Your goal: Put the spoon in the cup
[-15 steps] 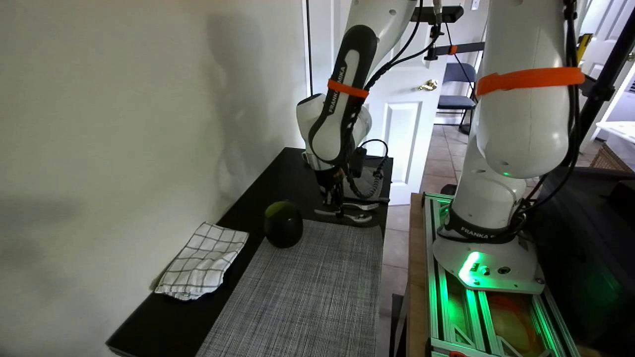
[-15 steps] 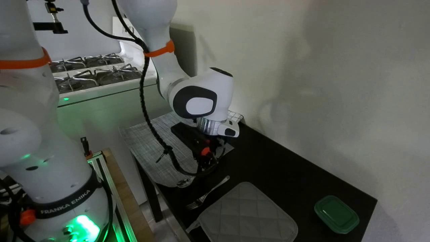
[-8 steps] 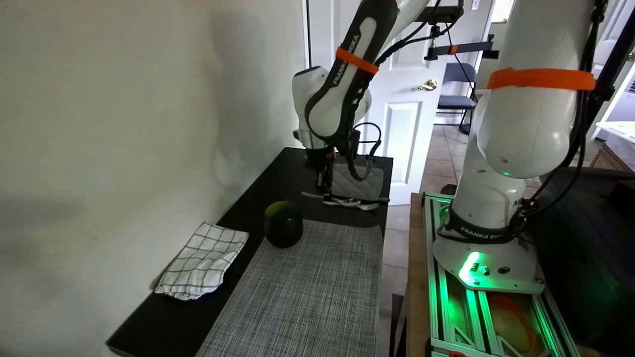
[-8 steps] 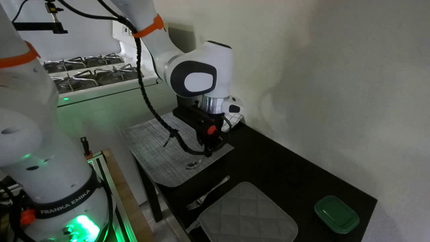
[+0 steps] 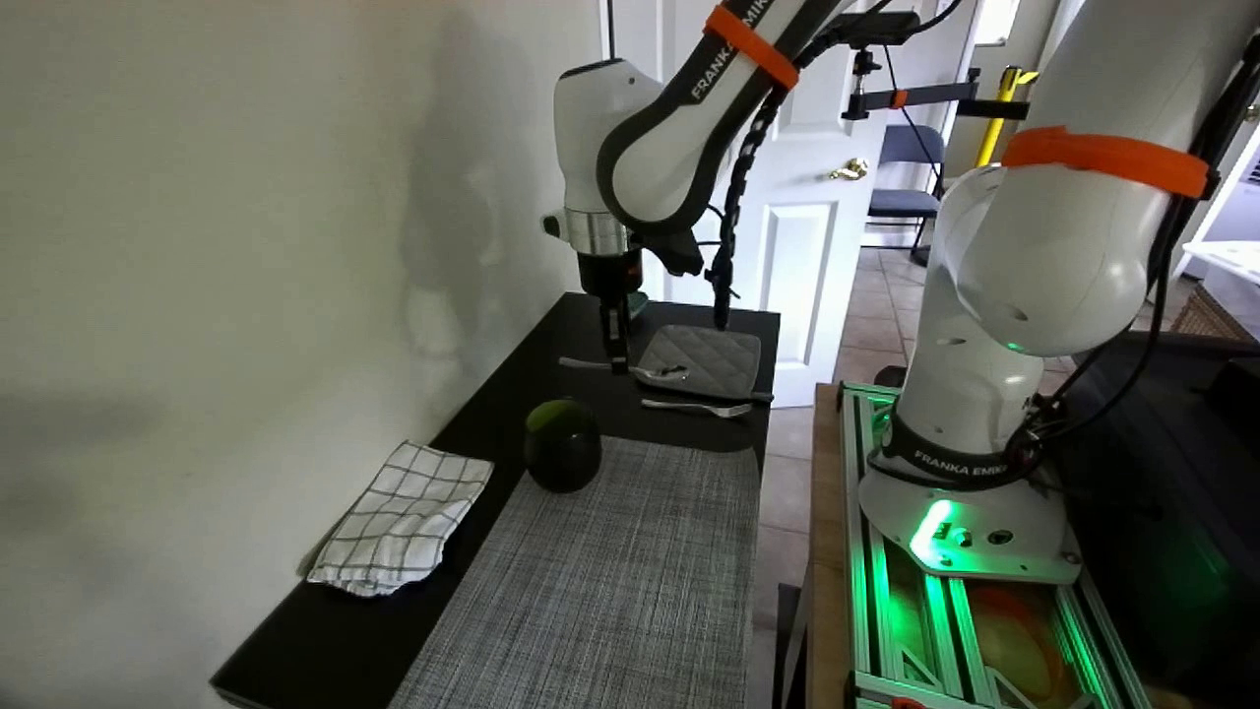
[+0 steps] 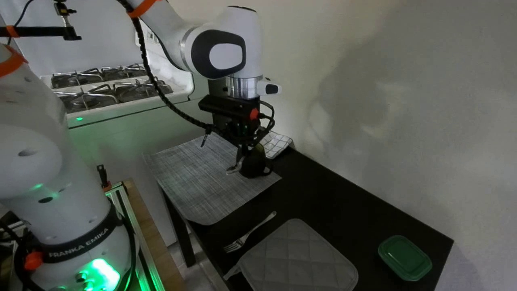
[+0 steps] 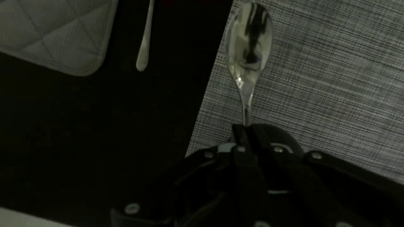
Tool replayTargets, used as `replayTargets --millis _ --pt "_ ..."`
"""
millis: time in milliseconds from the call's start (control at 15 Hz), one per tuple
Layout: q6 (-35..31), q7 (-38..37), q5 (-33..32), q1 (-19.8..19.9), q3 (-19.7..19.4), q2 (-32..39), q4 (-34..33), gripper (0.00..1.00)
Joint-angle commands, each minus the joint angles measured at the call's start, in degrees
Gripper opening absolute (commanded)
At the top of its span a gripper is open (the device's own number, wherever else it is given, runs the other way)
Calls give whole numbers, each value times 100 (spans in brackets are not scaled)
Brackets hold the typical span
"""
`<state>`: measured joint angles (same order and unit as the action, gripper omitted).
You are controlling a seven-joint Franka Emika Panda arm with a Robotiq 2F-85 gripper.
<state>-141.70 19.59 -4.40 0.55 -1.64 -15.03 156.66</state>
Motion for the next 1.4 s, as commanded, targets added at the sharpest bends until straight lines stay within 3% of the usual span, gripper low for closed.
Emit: replayTargets --millis 0,600,1000,1333 --pt "125 -266 -960 -26 346 -321 79 2" --pt "252 -1897 -4259 25 1396 -135 -158 2" --pt "1117 -2338 -6089 -218 1494 190 -219 2" --pt "2064 -2400 -6936 -707 1574 633 -221 2"
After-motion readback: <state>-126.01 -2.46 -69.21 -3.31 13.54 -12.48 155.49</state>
